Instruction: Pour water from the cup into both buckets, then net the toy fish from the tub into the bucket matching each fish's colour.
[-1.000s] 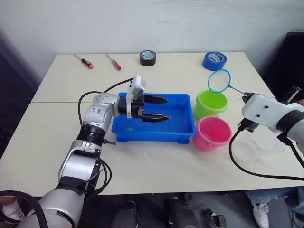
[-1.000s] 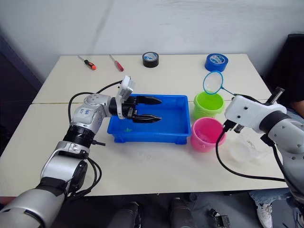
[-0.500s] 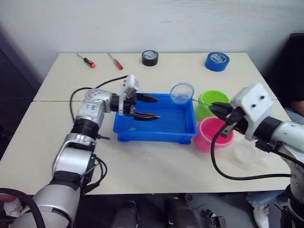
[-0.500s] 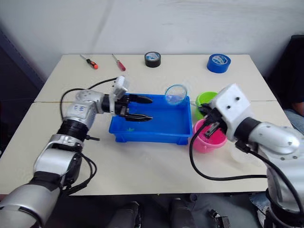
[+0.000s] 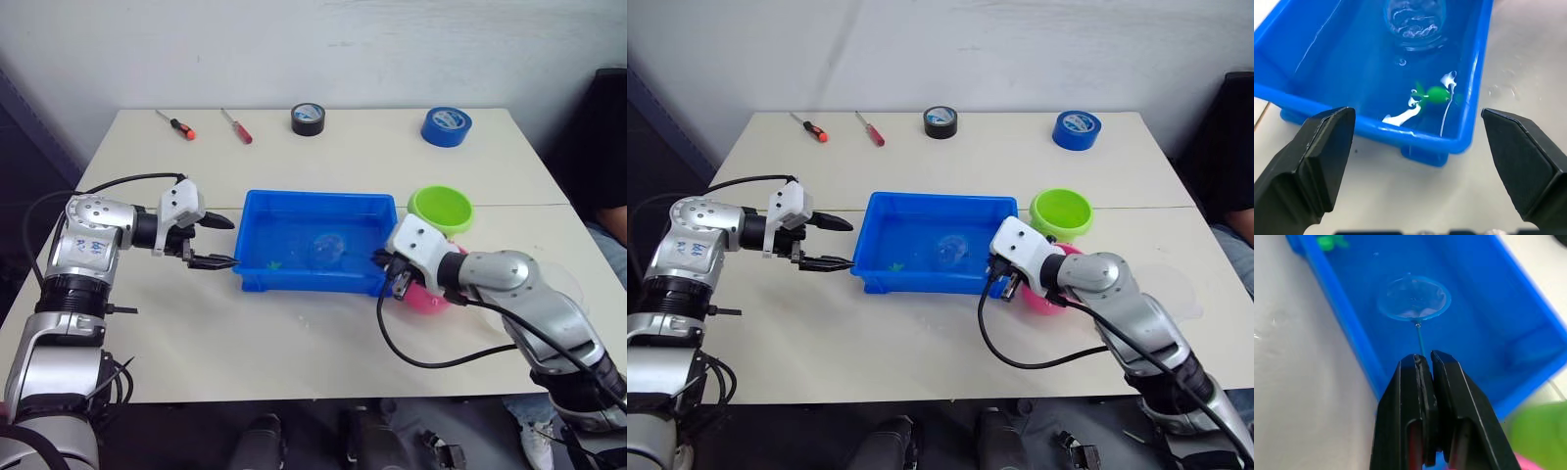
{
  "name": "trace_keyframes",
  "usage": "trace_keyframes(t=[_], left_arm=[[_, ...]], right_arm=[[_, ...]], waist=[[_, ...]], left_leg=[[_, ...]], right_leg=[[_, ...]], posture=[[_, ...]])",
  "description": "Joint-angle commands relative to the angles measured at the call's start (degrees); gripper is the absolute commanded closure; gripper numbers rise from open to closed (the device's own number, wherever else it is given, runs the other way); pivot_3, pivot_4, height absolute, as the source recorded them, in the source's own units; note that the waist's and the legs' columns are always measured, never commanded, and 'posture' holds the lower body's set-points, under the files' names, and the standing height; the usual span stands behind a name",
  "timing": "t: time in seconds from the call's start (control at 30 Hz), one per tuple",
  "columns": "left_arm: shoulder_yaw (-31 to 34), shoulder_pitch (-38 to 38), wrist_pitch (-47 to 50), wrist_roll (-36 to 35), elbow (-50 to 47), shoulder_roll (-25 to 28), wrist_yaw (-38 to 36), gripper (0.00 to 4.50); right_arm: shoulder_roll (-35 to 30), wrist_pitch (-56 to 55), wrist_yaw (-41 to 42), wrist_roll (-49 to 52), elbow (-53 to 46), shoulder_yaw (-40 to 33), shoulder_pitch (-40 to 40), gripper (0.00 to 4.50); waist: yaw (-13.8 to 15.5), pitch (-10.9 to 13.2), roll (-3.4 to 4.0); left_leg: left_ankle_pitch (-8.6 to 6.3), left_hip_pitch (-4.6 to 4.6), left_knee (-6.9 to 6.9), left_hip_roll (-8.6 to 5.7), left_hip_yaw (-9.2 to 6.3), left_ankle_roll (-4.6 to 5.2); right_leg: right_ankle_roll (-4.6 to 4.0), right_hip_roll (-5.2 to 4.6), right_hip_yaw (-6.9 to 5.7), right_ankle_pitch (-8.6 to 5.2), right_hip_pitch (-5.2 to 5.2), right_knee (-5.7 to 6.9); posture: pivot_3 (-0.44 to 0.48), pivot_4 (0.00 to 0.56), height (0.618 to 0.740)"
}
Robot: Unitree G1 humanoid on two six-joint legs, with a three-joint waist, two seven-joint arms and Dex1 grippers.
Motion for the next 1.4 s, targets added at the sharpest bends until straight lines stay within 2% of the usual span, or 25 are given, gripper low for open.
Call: trace_keyframes(t=[0.03, 0.2, 0.33, 0.53, 0.8, 1.03, 1.1, 1.2, 1.3, 1.4], left_arm=[[1.22, 1.97, 2.38, -1.68, -6.27, 1.34, 0.03, 0.03], [2.14, 4.51, 5.19, -2.36, -11.0, 2.17, 1.46, 0.03], [2.61, 5.55, 6.39, -3.05, -12.56, 2.77, 2.11, 0.03], [2.83, 5.83, 7.25, -3.87, -13.25, 2.76, 3.02, 0.03], [4.06, 2.75, 12.2, -9.18, -13.3, -1.68, 4.79, 0.03], [4.78, -2.01, 18.8, -15.93, -14.96, -11.13, 7.3, 0.03], [4.42, -4.4, 18.75, -16.82, -13.9, -15.33, 9.19, 0.03], [3.67, -6.32, 18.67, -17.45, -13.09, -19.26, 9.84, 0.03], [2.82, -6.82, 18.58, -17.75, -13.22, -21.35, 9.36, 0.03], [2.32, -7.37, 17.75, -17.63, -12.43, -22.75, 9.15, 0.03]], right_arm=[[0.81, -4.19, 2.6, -0.98, 2.72, 1.73, -2.06, 4.5], [2.81, -8.62, 7.46, -1.72, 6.96, 6.07, -4.34, 4.5], [7.33, -9.67, 8.24, -1.61, 10.47, 7.09, -6.9, 4.5], [11.52, -6.67, 7.84, 1.15, 10.57, 4.22, -6.78, 4.5], [13.14, 7.5, 2.52, 11.49, 0.87, -9.89, -2.52, 4.5], [11.44, 21.49, -5.61, 20.64, -14.54, -27.6, 2.01, 4.5], [9.38, 25.54, -7.91, 22.19, -18.52, -34.7, 2.76, 4.5], [4.78, 29.12, -9.69, 23.0, -21.68, -41.58, 4.01, 4.5], [0.34, 29.32, -11.13, 22.03, -21.96, -44.75, 5.83, 4.5], [-3.87, 26.17, -11.99, 19.82, -20.7, -44.77, 8.38, 4.5]], waist=[[0.01, 0.0, 0.0], [-0.06, 0.0, 0.0], [-0.35, 0.0, 0.0], [-0.13, 0.0, 0.0], [0.17, 0.0, 0.0], [0.62, -0.01, -0.01], [0.76, -0.01, -0.01], [1.24, -0.01, -0.01], [1.18, -0.01, -0.01], [1.12, -0.01, -0.01]], left_leg=[[0.0, 0.0, 0.0, 0.0, 0.0, 0.0], [-0.04, 0.01, -0.01, 0.01, -0.04, 0.06], [-0.04, 0.02, -0.01, 0.03, -0.02, 0.05], [-0.03, 0.01, -0.02, 0.02, -0.04, 0.02], [-0.05, -0.03, -0.01, 0.02, -0.14, 0.03], [-0.05, -0.07, 0.0, -0.01, -0.21, 0.04], [-0.05, -0.07, 0.0, -0.01, -0.2, 0.04], [-0.06, -0.07, 0.0, -0.01, -0.18, 0.05], [-0.06, -0.03, -0.04, 0.0, -0.13, 0.05], [-0.06, 0.01, -0.05, 0.01, -0.05, 0.07]], right_leg=[[0.0, 0.0, 0.0, 0.0, 0.0, 0.01], [0.0, 0.01, -0.03, 0.0, -0.02, -0.03], [0.0, 0.03, -0.02, 0.0, -0.03, 0.01], [-0.02, 0.02, -0.05, -0.01, -0.06, 0.1], [-0.02, -0.02, -0.12, 0.0, 0.0, 0.11], [-0.02, -0.05, -0.17, 0.0, 0.03, 0.1], [-0.02, -0.04, -0.16, 0.0, 0.01, 0.09], [-0.02, -0.02, -0.15, 0.0, 0.01, 0.05], [-0.02, 0.01, -0.09, 0.0, 0.02, -0.05], [-0.02, 0.06, -0.02, 0.0, 0.02, -0.06]], posture=[[0.0, 0.15, 0.736], [0.0, 0.15, 0.736], [0.0, 0.15, 0.736], [0.0, 0.15, 0.736], [0.0, 0.15, 0.736], [0.0, 0.15, 0.736], [0.0, 0.15, 0.736], [0.0, 0.15, 0.736], [0.0, 0.15, 0.736], [0.0, 0.15, 0.736]])
